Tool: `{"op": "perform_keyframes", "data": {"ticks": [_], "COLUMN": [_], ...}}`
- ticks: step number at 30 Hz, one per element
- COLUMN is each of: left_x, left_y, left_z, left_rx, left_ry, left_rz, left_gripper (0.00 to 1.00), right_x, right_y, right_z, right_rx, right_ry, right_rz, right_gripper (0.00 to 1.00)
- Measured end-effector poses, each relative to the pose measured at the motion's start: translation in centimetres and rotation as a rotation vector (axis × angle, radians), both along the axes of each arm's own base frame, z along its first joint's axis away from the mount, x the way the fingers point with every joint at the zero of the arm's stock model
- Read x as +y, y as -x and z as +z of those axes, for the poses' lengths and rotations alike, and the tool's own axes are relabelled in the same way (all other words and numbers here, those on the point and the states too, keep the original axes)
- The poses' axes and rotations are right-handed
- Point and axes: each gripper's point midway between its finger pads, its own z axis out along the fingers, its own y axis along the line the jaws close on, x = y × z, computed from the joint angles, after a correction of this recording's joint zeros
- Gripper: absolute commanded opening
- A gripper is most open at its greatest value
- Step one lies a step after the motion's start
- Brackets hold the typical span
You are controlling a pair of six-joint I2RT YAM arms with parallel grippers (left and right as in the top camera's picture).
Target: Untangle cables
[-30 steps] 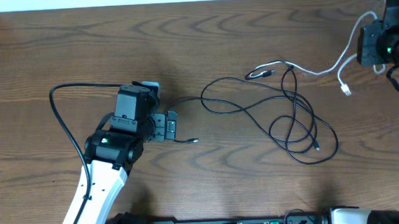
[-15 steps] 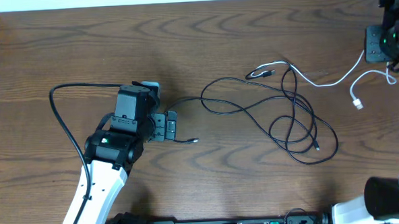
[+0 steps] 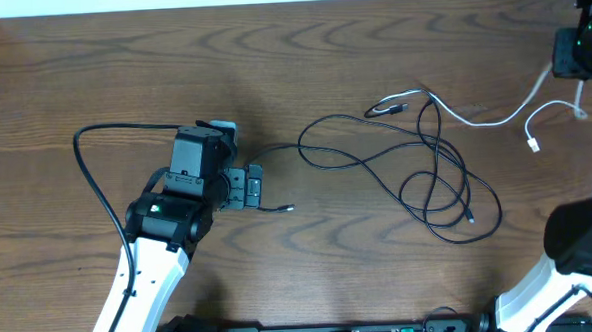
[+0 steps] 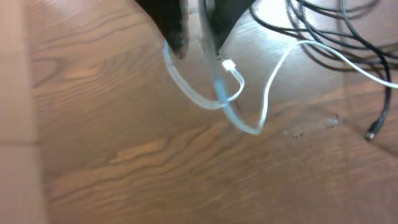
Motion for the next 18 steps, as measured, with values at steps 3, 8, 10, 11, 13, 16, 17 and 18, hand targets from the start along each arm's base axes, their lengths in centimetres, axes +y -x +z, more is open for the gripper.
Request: {"op": "perform_keyframes", "data": {"ticks": [3,8,10,11,13,16,17,18], "left_x": [0.0,0.0,0.0,0.0,0.0,0.0,0.0,0.0], "left_y": [0.0,0.0,0.0,0.0,0.0,0.0,0.0,0.0], "left_z": [0.0,0.0,0.0,0.0,0.0,0.0,0.0,0.0], "left_rx": [0.000,0.000,0.000,0.000,0.000,0.000,0.000,0.000], "left_ry": [0.000,0.000,0.000,0.000,0.000,0.000,0.000,0.000], "left_rz": [0.000,0.000,0.000,0.000,0.000,0.000,0.000,0.000], "left_gripper": [0.99,0.99,0.99,0.99,0.99,0.99,1.00,0.99], "right_x": [0.0,0.4,0.8,0.9,1.6,3.1,3.8,4.4], "right_y": [-0.3,-0.5,-0.6,-0.7,-0.8,-1.2,-1.3,-1.4], "right_z": [-2.0,-4.1,-4.3,-4.3,-4.4,-4.5,-4.5,-4.5], "right_rx": [0.053,0.102,0.100,0.098,0.089,0.076,0.070,0.064], "right_ry": [-0.034,-0.072,-0.094,-0.103,-0.141,-0.219,-0.249,-0.280], "right_rz": [0.012,0.021,0.028,0.032,0.047,0.096,0.121,0.154], "right_gripper": [0.56,0.61,0.61,0.61,0.61,0.60,0.60,0.60]}}
